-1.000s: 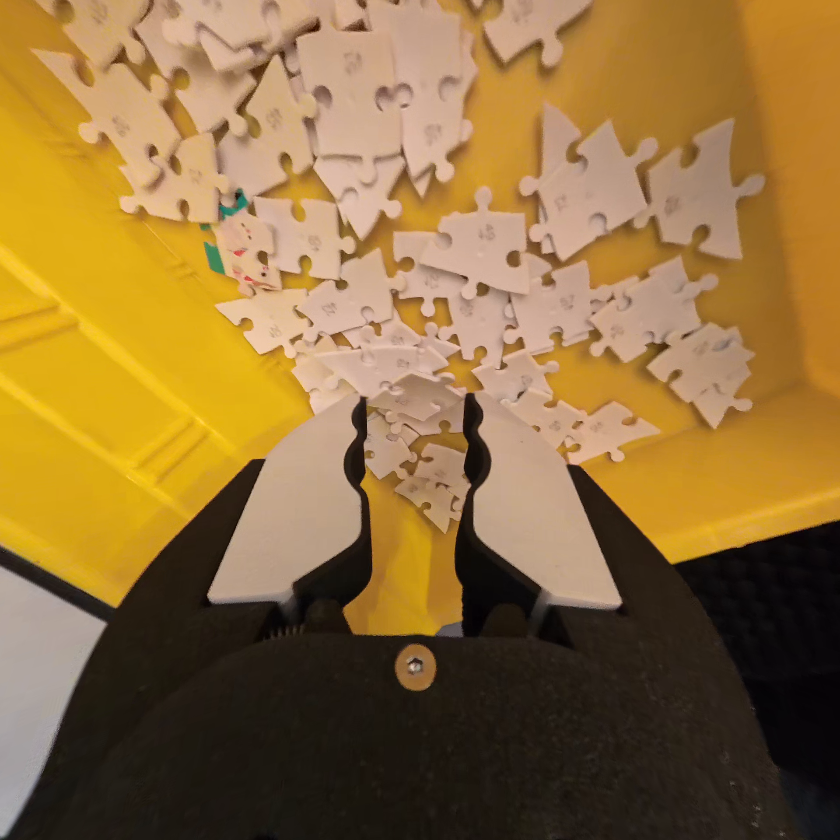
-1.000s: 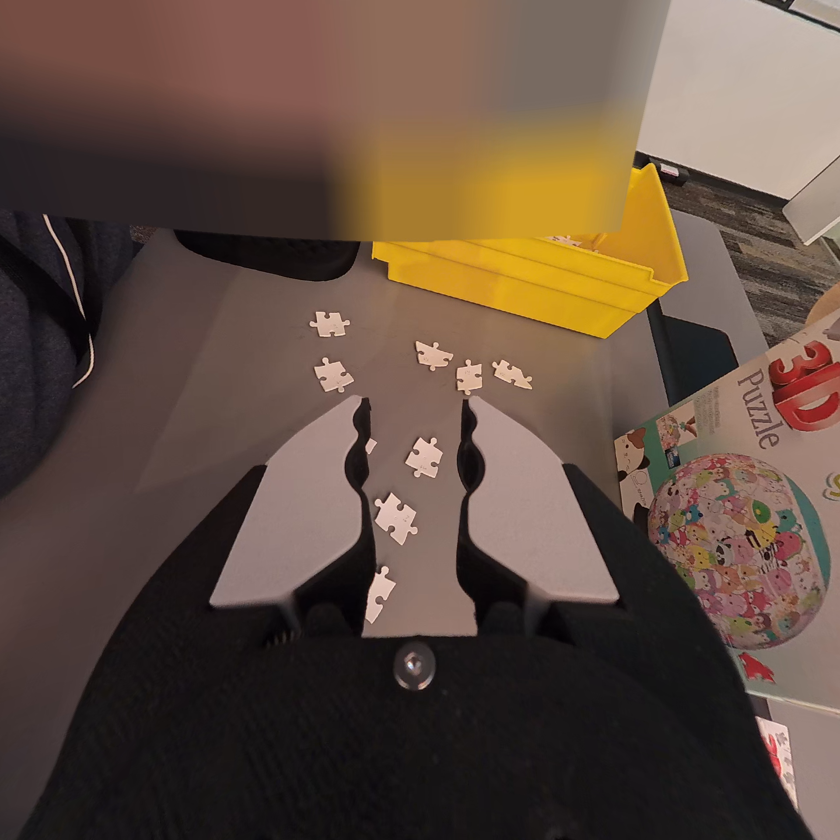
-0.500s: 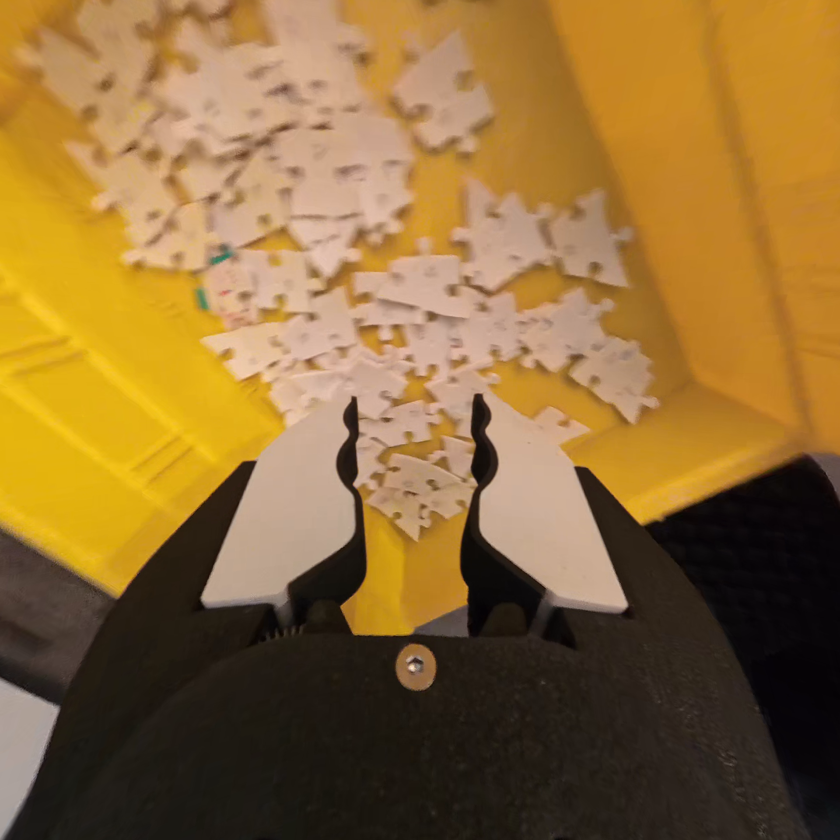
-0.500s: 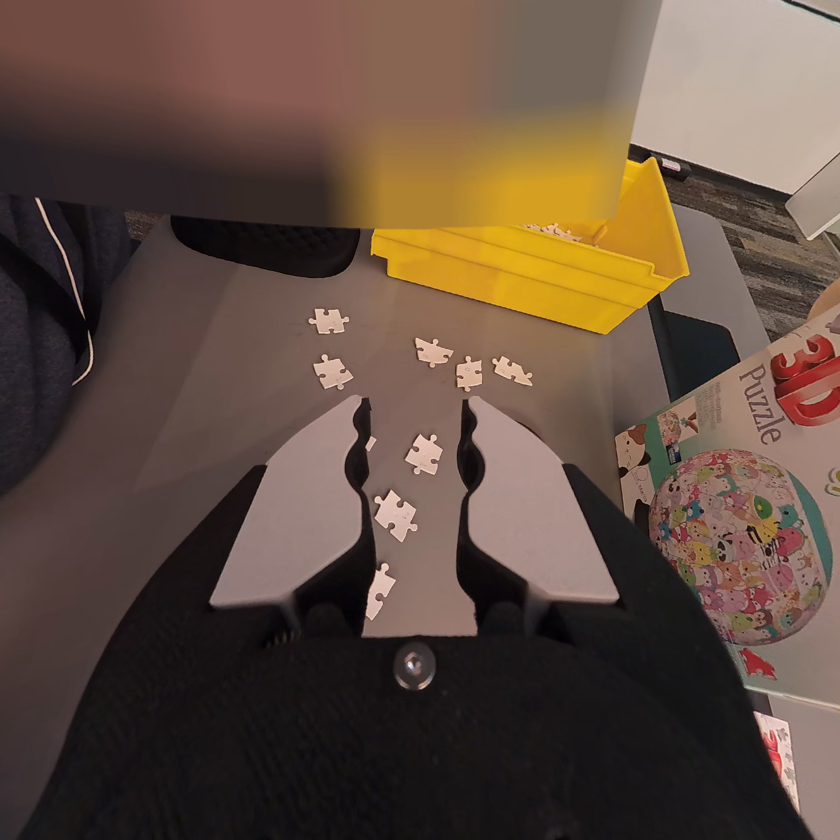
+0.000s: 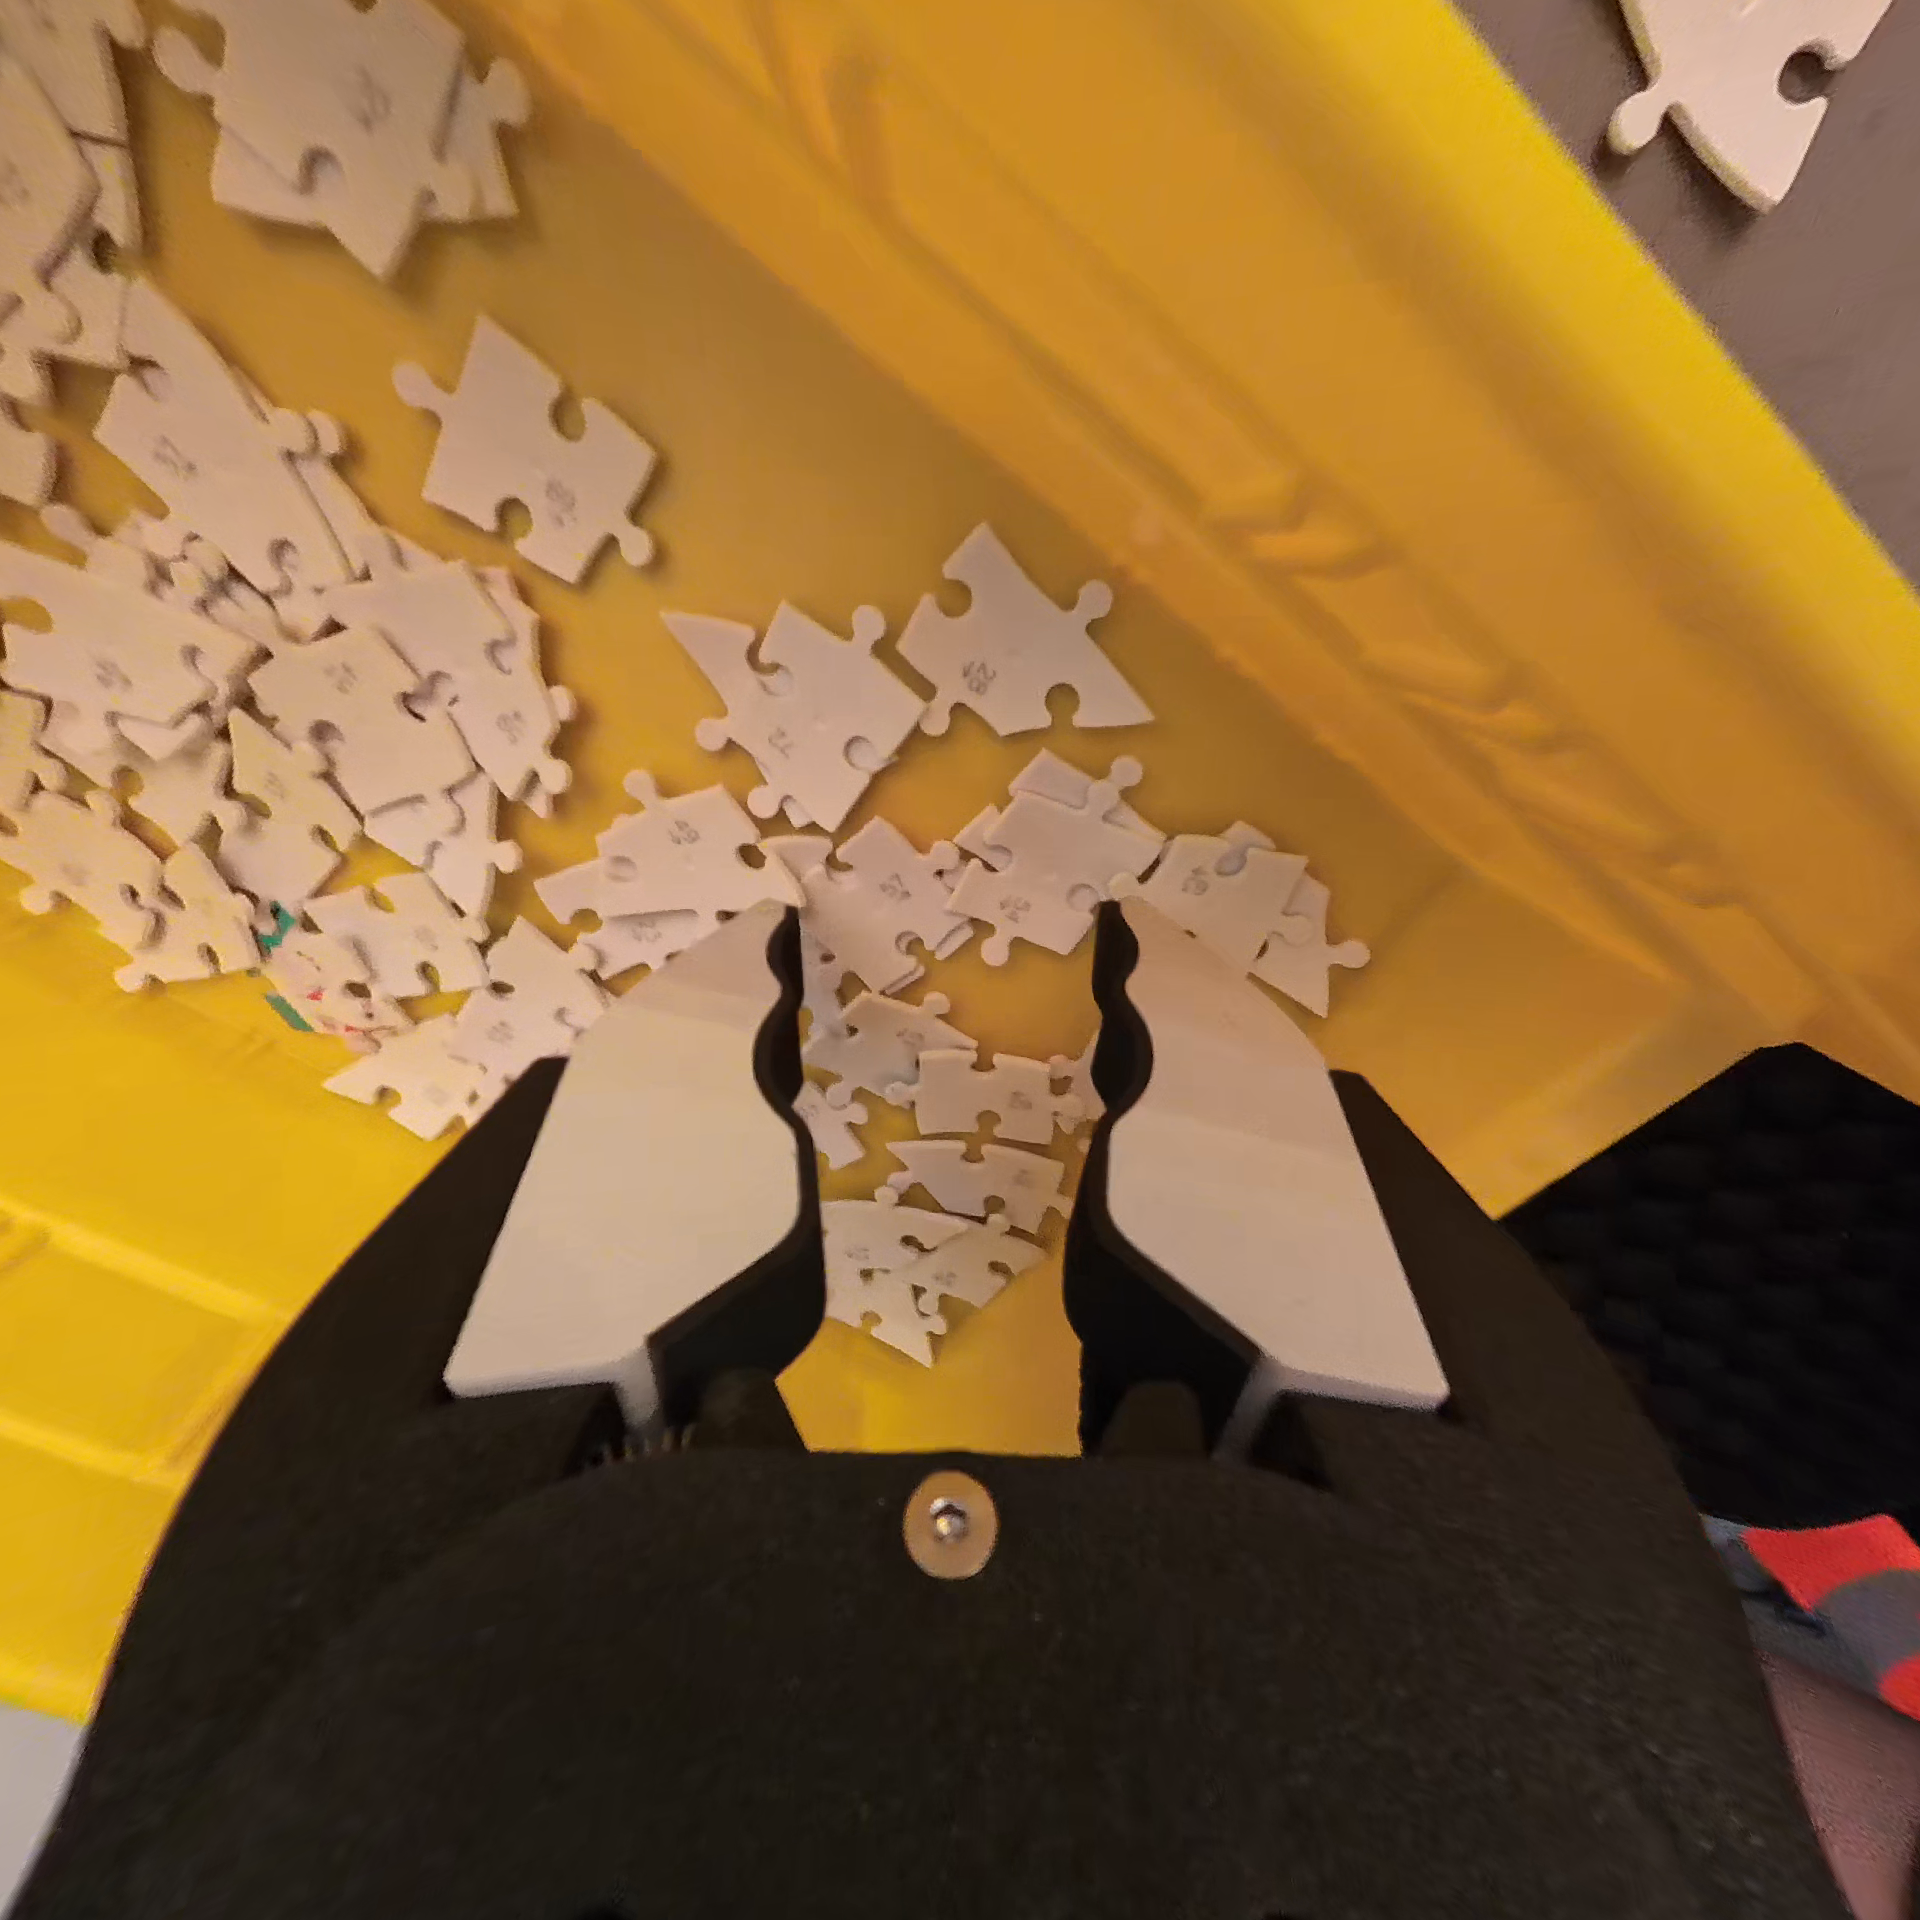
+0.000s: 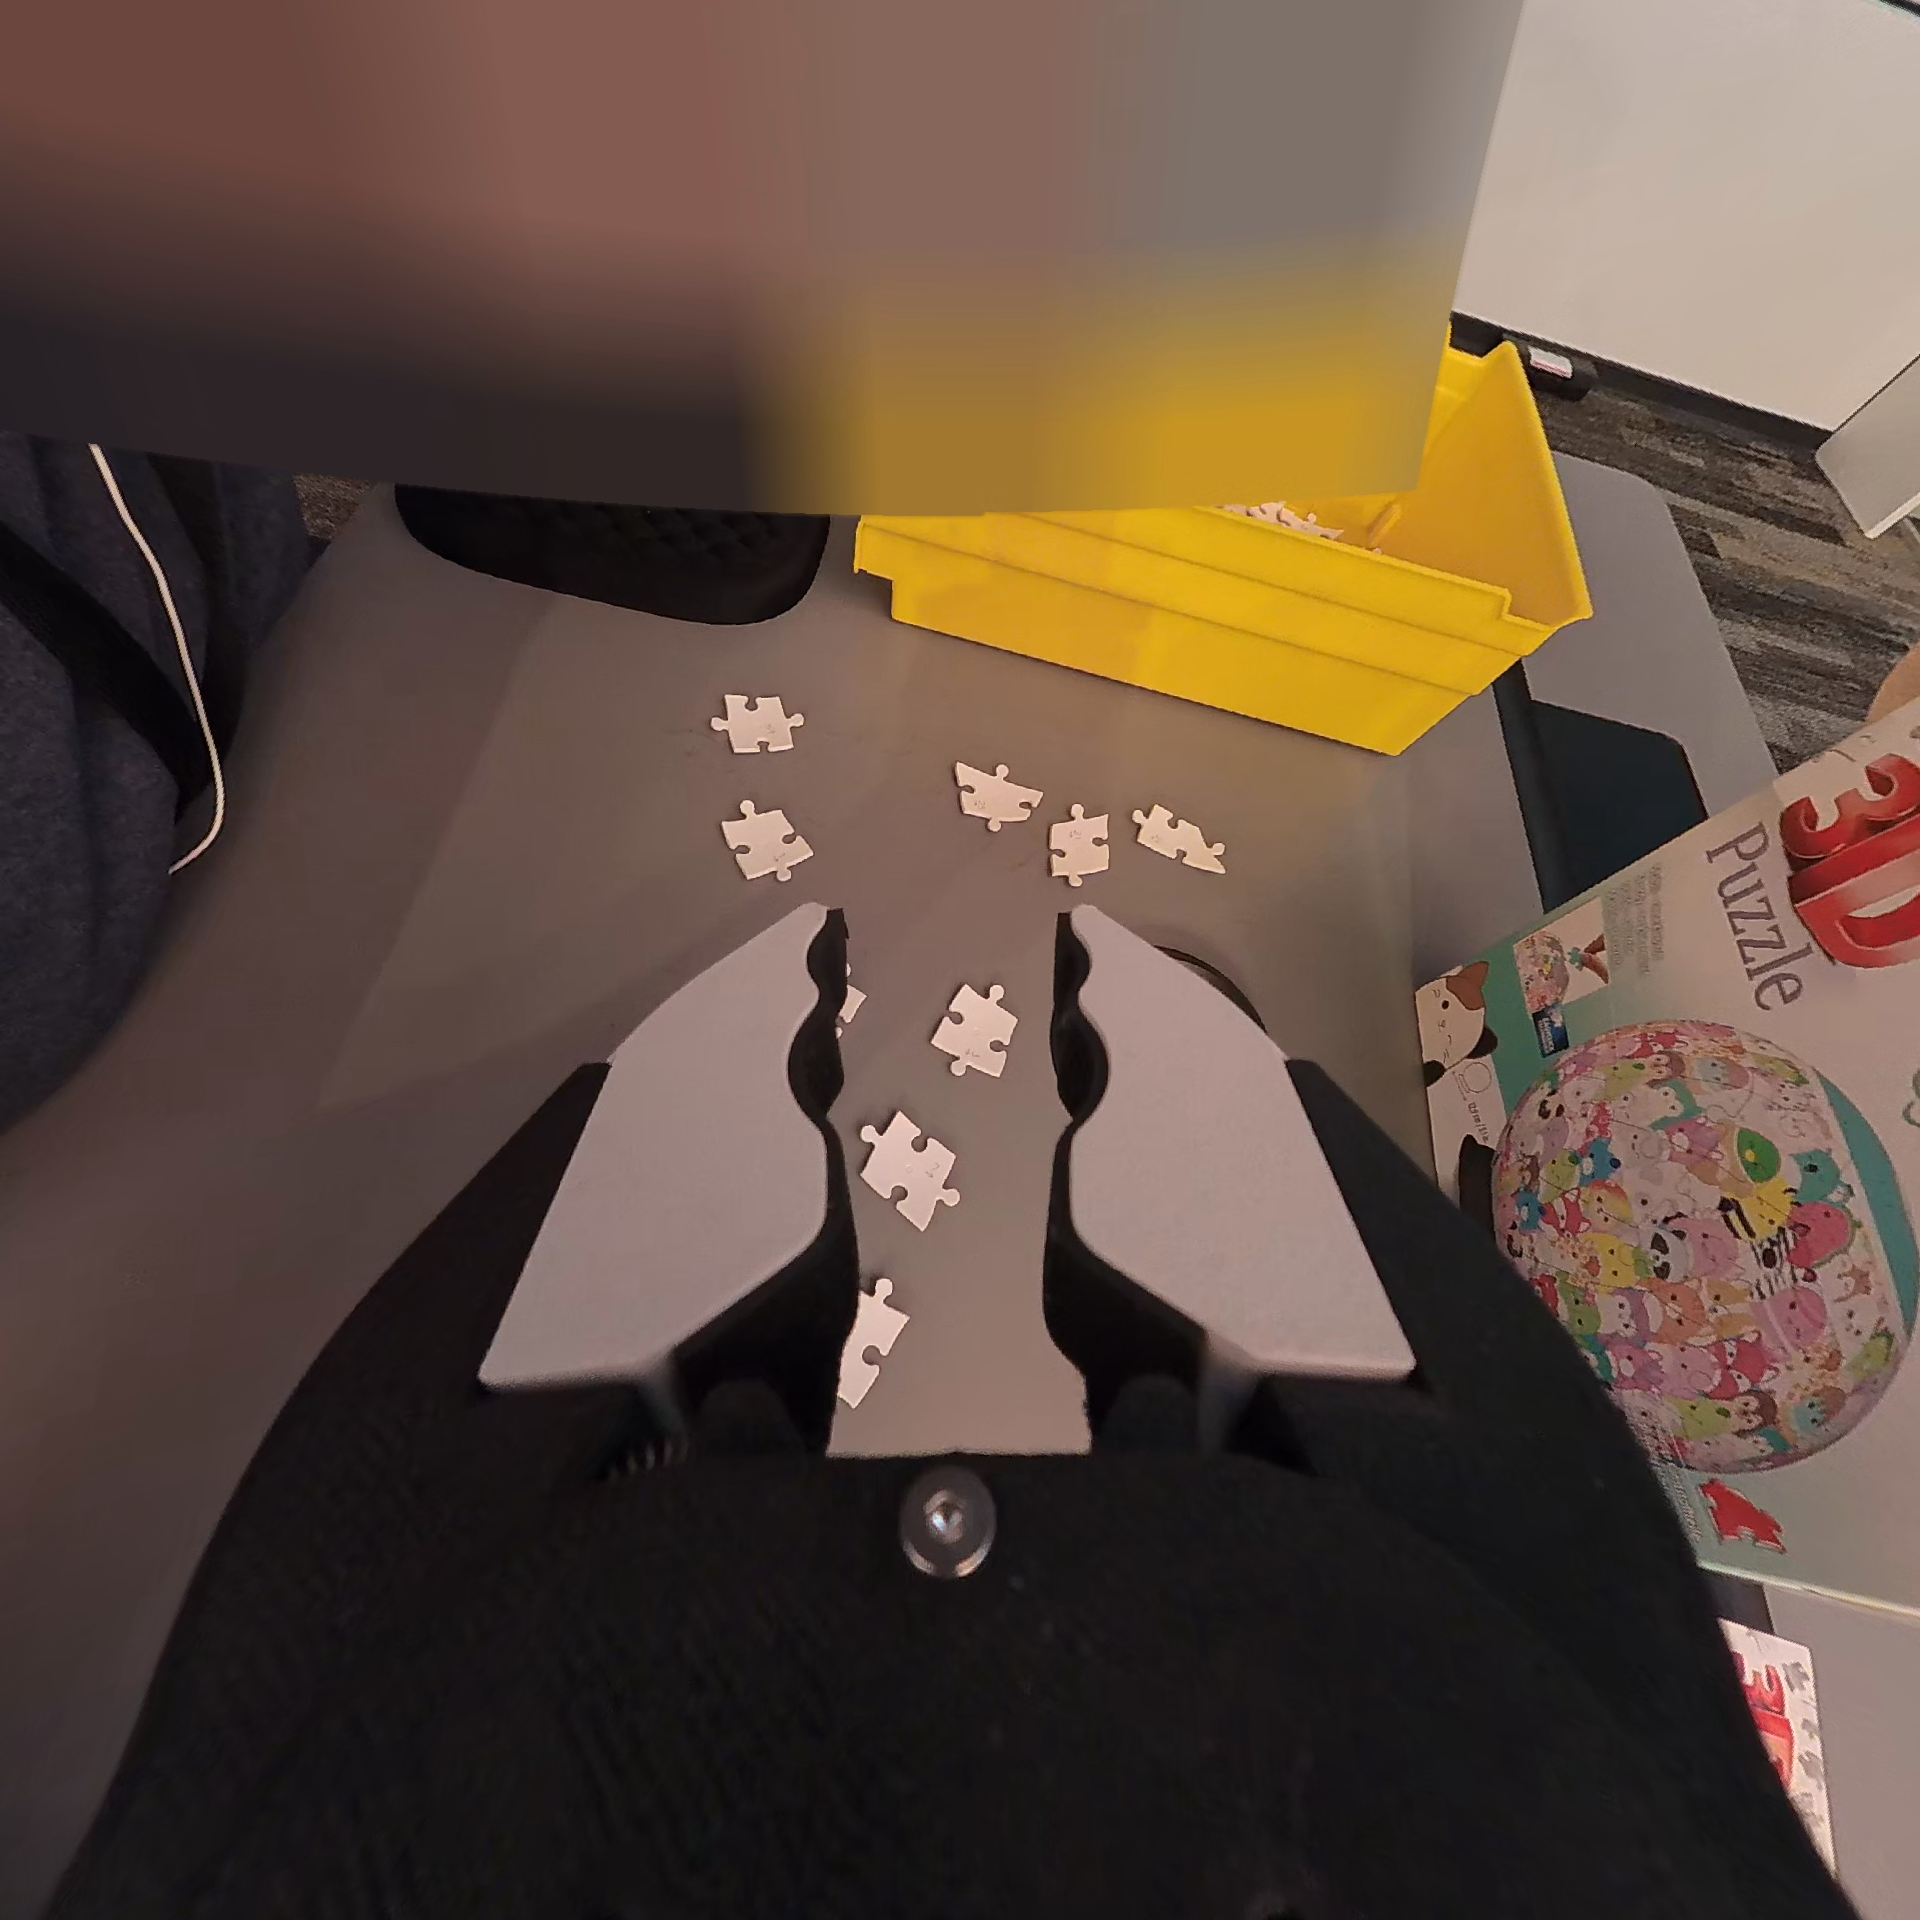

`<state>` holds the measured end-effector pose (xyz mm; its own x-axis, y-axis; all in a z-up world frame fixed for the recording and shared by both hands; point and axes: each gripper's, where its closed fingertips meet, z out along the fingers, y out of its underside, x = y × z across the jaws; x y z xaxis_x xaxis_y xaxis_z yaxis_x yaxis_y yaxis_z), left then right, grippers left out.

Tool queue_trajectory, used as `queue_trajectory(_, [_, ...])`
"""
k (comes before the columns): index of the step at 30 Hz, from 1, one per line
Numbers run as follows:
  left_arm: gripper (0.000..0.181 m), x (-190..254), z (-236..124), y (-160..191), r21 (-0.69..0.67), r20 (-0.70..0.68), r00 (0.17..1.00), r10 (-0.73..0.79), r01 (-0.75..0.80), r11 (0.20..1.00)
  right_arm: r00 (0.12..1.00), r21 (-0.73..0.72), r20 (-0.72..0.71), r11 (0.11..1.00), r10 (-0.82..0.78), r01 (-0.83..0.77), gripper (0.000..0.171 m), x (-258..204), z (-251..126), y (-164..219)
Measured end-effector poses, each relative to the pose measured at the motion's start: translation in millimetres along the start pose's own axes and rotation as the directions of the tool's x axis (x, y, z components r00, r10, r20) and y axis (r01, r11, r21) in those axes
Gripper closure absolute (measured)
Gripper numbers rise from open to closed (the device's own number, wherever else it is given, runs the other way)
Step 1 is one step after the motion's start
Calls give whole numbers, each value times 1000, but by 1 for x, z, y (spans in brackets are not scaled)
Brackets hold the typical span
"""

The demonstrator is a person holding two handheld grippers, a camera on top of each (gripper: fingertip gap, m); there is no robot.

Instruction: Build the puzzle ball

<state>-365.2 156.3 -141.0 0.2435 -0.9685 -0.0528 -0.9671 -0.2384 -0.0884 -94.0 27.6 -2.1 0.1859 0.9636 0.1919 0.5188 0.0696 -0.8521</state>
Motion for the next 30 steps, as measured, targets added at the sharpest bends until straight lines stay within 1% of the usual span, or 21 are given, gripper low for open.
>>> queue_trajectory(2, [129, -1, 3, -1, 10, 4, 998, 55, -55, 998, 1000, 1, 2, 1000, -2, 2, 132, -1, 0, -1])
queue_trajectory(4, [134, -2, 5, 0, 9, 0, 997, 82, -82, 997, 1000, 2, 3, 1000, -4, 4, 132, -1, 0, -1])
queue_trajectory(5, [140, -2, 5, 0, 14, -4, 996, 90, -90, 996, 1000, 2, 4, 1000, -5, 5, 132, -2, -1, -2])
queue_trajectory(6, [144, -3, 4, 2, 13, -5, 996, 92, -92, 996, 1000, 2, 4, 1000, -6, 6, 132, -2, -1, -2])
queue_trajectory(7, [154, -4, 4, 4, 2, 0, 996, 87, -87, 996, 1000, 2, 4, 1000, -6, 6, 132, -2, -1, -2])
queue_trajectory(8, [158, -7, 5, 7, -7, 11, 997, 78, -78, 997, 1000, 2, 5, 1000, -6, 6, 132, -2, 0, -2])
queue_trajectory(11, [158, -13, 5, 9, -16, 21, 999, 45, -44, 999, 1000, 0, 7, 1000, -6, 6, 132, -3, 0, -2])
queue_trajectory(14, [166, -17, 0, 12, -13, 35, 999, 33, -32, 999, 1000, -1, 9, 1000, -8, 8, 132, -3, 0, -2])
queue_trajectory(17, [166, -23, -7, 12, 15, 52, 999, 1, -2, 1000, 1000, 1, 12, 1000, -6, 6, 132, -3, 0, -2])
queue_trajectory(19, [160, -14, -9, 7, 39, 8, 1000, -9, 9, 999, 1000, 0, 14, 1000, -5, 5, 132, -3, 1, -2])
queue_trajectory(21, [155, -3, -5, 1, 42, -29, 999, 26, -25, 999, 1000, -3, 15, 1000, -7, 7, 132, -4, 1, -2])
queue_trajectory(25, [153, -2, 6, 7, -37, 2, 998, 67, -67, 997, 1000, -2, 13, 1000, -10, 10, 132, -4, 0, -2])
queue_trajectory(30, [159, -5, 7, 18, -84, 14, 997, 82, -81, 993, 1000, -3, 12, 1000, -8, 8, 132, -3, -1, -2])
